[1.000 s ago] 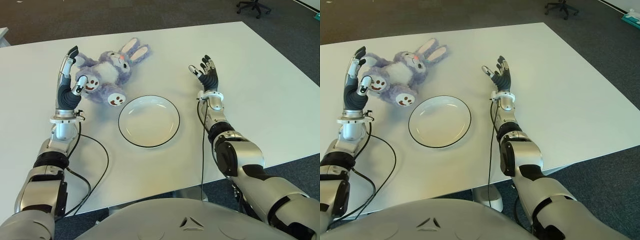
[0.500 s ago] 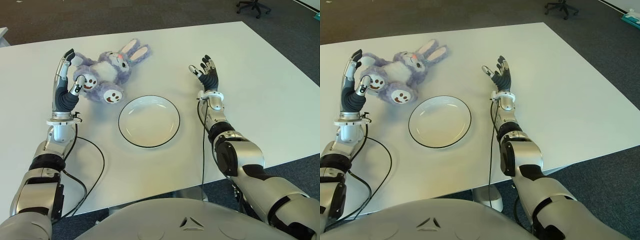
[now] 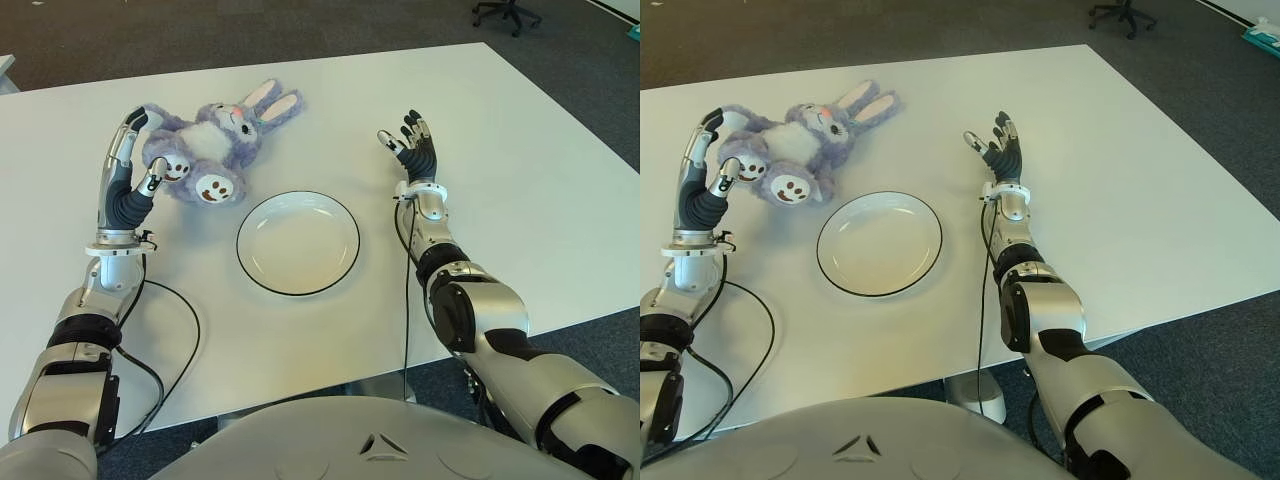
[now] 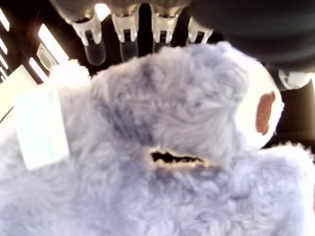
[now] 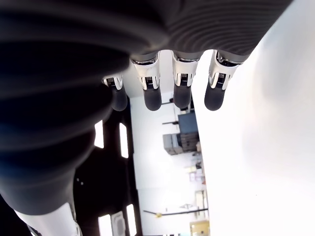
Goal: Put the doll into the plate.
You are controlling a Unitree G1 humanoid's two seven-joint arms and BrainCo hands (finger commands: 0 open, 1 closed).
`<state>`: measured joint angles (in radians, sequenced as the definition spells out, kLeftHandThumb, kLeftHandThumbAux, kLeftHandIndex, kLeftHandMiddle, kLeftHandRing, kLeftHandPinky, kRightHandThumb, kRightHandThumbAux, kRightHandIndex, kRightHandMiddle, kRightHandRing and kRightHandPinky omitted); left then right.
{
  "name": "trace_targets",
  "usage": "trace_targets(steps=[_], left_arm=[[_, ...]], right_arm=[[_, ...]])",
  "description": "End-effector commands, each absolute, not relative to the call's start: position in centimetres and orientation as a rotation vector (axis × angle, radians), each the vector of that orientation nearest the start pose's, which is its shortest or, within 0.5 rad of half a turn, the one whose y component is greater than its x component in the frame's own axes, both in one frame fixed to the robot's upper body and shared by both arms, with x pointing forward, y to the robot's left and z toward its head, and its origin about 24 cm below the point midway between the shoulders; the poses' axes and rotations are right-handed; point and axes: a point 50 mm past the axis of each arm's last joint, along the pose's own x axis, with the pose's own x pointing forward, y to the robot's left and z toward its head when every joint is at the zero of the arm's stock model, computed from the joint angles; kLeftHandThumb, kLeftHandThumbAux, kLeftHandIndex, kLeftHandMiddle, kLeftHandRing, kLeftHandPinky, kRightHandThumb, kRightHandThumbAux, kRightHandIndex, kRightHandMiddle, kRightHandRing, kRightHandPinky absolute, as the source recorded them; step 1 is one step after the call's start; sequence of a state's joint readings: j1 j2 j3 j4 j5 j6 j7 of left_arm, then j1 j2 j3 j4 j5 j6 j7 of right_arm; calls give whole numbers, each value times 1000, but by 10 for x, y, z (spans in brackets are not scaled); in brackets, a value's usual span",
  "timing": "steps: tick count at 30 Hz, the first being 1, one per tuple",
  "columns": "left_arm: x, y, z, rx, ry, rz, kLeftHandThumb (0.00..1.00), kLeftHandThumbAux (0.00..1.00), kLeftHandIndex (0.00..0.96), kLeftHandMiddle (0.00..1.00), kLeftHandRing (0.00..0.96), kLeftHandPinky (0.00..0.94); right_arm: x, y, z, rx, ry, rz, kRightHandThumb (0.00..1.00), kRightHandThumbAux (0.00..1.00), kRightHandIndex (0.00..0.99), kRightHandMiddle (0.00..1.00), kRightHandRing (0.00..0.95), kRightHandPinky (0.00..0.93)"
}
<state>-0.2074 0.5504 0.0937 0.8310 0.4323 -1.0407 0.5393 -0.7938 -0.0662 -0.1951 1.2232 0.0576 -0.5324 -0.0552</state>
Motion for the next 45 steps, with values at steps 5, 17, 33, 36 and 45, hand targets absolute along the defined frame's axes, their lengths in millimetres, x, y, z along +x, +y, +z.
trace_targets(steps=[5, 17, 33, 36, 45], left_arm=[[166, 271, -45, 690, -86, 193, 447, 89, 0, 0, 0, 0], [166, 274, -39, 713, -124, 197, 456, 95, 0, 0, 0, 0], [166, 278, -34, 731, -141, 201, 501, 121, 0, 0, 0, 0], [166, 278, -33, 734, -145, 202, 503, 123, 0, 0, 0, 0], [168, 276, -30, 737, -171, 203, 495, 123, 0, 0, 0, 0]], right_arm=[[343, -148, 5, 56, 133, -68, 126, 775, 55, 35, 34, 71], [344, -149, 5, 63, 137, -64, 113, 783, 45, 29, 31, 69], [343, -150, 4, 66, 143, -64, 113, 791, 46, 32, 30, 63], [343, -151, 4, 67, 143, -65, 114, 791, 47, 33, 31, 64], [343, -152, 4, 66, 143, -65, 112, 788, 46, 30, 30, 67]])
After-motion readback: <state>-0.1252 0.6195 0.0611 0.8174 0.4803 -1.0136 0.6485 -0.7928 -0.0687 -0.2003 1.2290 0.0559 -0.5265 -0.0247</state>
